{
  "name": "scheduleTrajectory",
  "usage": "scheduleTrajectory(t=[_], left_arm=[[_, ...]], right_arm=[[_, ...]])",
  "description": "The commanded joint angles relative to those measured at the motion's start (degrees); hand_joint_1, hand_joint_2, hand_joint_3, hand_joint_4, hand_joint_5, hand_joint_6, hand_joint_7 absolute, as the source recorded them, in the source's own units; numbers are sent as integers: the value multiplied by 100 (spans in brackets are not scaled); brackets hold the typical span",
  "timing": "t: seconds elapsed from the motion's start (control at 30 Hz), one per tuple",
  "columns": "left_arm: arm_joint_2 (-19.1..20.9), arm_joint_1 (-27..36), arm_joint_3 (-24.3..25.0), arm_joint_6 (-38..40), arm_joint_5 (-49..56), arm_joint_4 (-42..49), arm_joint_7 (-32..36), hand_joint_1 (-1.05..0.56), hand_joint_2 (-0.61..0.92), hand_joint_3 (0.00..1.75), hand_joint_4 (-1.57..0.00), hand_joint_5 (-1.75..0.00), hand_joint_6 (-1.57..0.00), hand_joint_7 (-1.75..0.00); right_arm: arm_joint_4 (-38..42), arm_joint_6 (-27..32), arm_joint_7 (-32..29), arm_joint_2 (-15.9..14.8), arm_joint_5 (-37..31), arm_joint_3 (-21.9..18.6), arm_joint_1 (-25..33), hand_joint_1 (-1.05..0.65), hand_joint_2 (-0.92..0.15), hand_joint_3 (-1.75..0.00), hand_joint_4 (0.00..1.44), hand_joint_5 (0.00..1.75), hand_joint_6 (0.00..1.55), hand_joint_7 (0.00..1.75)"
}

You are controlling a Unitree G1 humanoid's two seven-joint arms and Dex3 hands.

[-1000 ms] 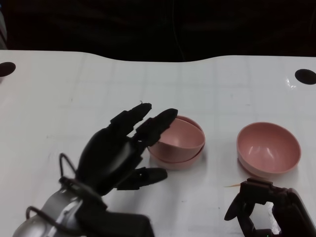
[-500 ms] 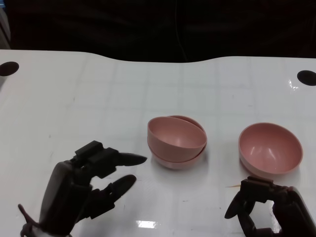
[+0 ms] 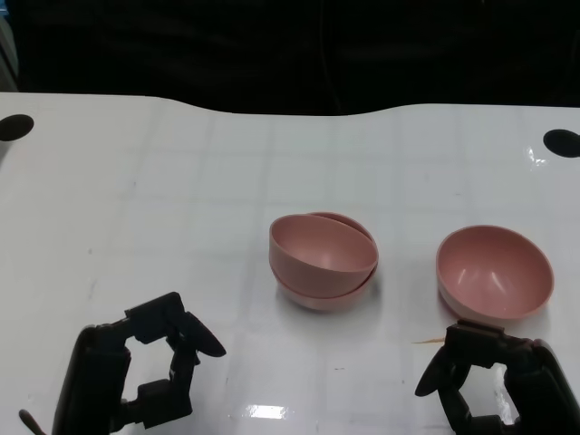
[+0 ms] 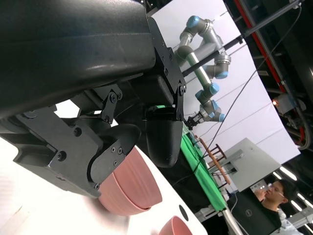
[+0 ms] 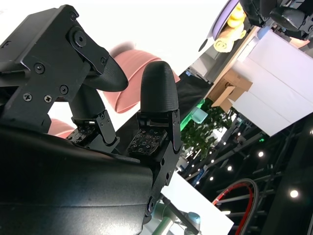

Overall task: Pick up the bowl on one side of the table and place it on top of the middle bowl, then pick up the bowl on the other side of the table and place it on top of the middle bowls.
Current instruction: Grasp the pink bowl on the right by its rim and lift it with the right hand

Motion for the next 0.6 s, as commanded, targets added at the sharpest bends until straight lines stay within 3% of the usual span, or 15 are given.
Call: scheduleTrajectory(t=[0.03, 0.47, 0.5, 0.57, 0.6], left_arm=[[59, 202, -24, 271, -789, 38, -761, -4, 39, 136, -94, -173, -84, -151], [-300, 226, 426, 343, -980, 47, -1552, -4, 41, 133, -94, -174, -83, -154], [-332, 194, 447, 312, -1004, 120, -1599, -5, 41, 133, -94, -174, -83, -154], [-382, 160, 490, 275, -1029, 200, -1676, -5, 42, 133, -95, -175, -83, -154], [-397, 157, 507, 293, -1010, 168, -1701, -5, 42, 133, -95, -175, -82, -154]], right_arm=[[-35, 1, -83, -73, 211, -209, -21, 0, -43, -109, 78, 132, 84, 91], [-163, 157, -1, -156, 158, -283, -1, 0, -48, -100, 78, 126, 87, 80], [-264, 282, 39, -227, 107, -321, 15, -7, -48, -95, 68, 113, 75, 70], [-396, 441, 86, -300, 59, -354, 43, -13, -51, -85, 63, 96, 67, 58], [-1025, 1003, 230, -402, -233, -536, 185, -13, -51, -83, 63, 93, 66, 56]])
